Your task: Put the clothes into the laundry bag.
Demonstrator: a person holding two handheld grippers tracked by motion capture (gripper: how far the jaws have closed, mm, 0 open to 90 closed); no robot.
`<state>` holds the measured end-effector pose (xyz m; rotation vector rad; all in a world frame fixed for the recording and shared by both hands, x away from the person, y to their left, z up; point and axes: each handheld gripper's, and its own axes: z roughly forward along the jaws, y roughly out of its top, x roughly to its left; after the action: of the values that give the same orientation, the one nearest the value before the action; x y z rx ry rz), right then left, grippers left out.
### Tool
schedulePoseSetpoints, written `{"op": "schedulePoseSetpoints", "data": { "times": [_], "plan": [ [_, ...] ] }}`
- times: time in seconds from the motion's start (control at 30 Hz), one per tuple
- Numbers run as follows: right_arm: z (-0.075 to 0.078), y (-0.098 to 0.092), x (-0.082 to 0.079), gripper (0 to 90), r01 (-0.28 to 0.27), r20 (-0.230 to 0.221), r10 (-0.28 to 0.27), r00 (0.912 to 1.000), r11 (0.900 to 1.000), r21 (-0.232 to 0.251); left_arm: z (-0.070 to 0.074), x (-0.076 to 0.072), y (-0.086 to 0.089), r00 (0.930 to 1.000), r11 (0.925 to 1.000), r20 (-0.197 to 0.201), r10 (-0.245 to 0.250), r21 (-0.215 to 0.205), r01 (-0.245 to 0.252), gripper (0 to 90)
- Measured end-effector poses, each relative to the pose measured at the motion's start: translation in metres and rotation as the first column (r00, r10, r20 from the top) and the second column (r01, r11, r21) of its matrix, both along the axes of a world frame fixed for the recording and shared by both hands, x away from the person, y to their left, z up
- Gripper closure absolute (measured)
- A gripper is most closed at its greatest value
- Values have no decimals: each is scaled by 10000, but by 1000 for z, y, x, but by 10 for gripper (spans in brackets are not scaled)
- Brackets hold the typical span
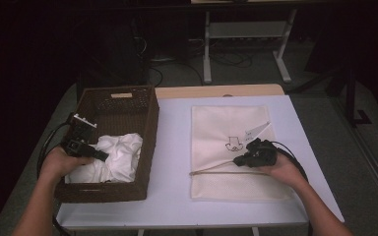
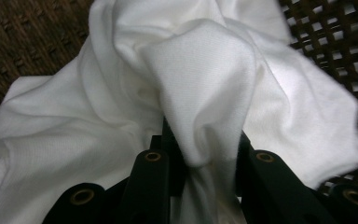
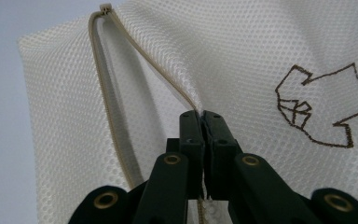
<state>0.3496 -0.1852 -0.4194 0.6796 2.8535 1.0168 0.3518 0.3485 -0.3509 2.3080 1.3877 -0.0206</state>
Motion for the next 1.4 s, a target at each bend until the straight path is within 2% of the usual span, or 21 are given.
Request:
{"op": "schedulePoseSetpoints", "data": {
  "times": [0.23,0.47,0.63,0.7,0.73,0.8,0.83,0.87,0.9,0.93,0.97,1.0,1.07,1.1,1.17,1.23,1.27,1.3,1.33,1.37,1.4],
  "plan": [
    [3,0,1,866,30,68,-31,10000,9999,163,15,-10,2,9997,9976,183,-167,-674,179,767],
    [3,2,1,866,4,133,-6,9999,9999,155,18,-13,1,9997,9953,221,-86,-963,107,767],
    [6,-1,4,868,10,20,-11,10000,9993,384,26,-15,7,9992,9881,370,180,-1536,-122,767],
    [7,-2,5,870,45,4,-45,10000,9985,554,33,-17,13,9980,9800,493,397,-1967,-293,768],
    [7,-2,5,870,45,4,-45,10000,9985,554,33,-17,13,9980,9800,493,397,-1967,-293,768],
    [8,-3,5,870,101,-54,-97,9999,9975,694,41,-20,19,9968,9697,571,563,-2408,-410,771],
    [8,-3,5,870,101,-54,-97,9999,9975,694,41,-20,19,9968,9697,571,563,-2408,-410,775],
    [9,-4,5,870,96,-39,-93,9999,9974,709,44,-23,24,9956,9534,614,712,-2975,-498,791],
    [9,-4,5,870,96,-39,-93,9999,9974,709,44,-23,24,9956,9534,614,712,-2975,-498,803],
    [10,-4,6,870,102,-34,-100,9999,9974,709,49,-25,29,9933,9385,740,887,-3403,-584,819],
    [10,-4,6,870,102,-34,-100,9999,9974,709,49,-25,29,9933,9385,740,887,-3403,-584,820],
    [11,-4,6,870,120,-3,-120,9999,9973,718,52,-27,28,9935,9519,848,756,-3029,-466,822],
    [11,-3,7,870,150,-2,-151,9999,9972,728,50,-27,24,9951,9661,773,612,-2551,-396,822],
    [11,-3,7,870,150,-2,-151,9999,9972,728,50,-27,24,9951,9661,773,612,-2551,-396,821],
    [11,-2,7,870,161,-20,-160,9999,9973,721,43,-24,20,9955,9749,724,607,-2183,-436,816],
    [9,-1,6,870,146,0,-147,9999,9980,616,35,-20,15,9969,9763,595,513,-2133,-375,721],
    [9,-1,7,869,130,14,-131,9999,9983,570,28,-14,7,9982,9832,372,466,-1784,-393,594],
    [9,-1,7,869,115,19,-116,9999,9984,557,28,-14,7,9982,9832,372,466,-1784,-393,506],
    [10,-1,6,869,120,24,-121,9999,9984,546,17,-5,-6,9995,9913,-21,314,-1279,-314,418],
    [10,-1,6,869,120,24,-121,9999,9984,546,17,-5,-6,9995,9913,-21,314,-1279,-314,378],
    [10,-1,6,869,111,60,-114,9999,9985,529,12,-1,-12,9997,9967,-151,189,-786,-201,378]
  ]
}}
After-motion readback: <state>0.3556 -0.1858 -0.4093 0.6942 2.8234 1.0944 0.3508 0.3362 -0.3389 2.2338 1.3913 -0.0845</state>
